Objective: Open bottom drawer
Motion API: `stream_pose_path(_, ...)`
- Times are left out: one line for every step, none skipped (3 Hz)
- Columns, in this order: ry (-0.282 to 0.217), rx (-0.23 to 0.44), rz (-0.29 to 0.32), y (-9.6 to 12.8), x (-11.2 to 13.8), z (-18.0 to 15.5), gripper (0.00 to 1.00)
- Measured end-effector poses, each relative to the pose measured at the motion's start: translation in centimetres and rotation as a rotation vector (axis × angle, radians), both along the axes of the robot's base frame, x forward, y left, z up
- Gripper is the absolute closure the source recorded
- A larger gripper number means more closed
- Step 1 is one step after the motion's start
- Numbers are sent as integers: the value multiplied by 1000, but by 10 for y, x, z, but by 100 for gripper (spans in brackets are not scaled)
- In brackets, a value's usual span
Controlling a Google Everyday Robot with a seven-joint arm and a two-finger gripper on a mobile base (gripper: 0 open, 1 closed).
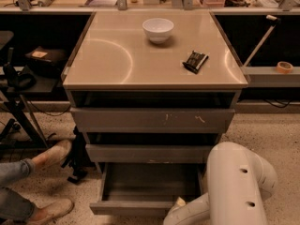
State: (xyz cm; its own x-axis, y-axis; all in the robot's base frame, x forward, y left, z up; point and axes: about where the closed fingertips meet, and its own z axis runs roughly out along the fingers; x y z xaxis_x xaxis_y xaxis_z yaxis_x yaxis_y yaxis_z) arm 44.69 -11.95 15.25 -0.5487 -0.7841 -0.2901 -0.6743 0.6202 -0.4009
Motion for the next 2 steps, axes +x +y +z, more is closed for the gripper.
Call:
stream_pose_path(-3, -4, -9, 1, -7, 2, 100)
stream_pose_path(-3, -4, -9, 1, -7, 4, 100)
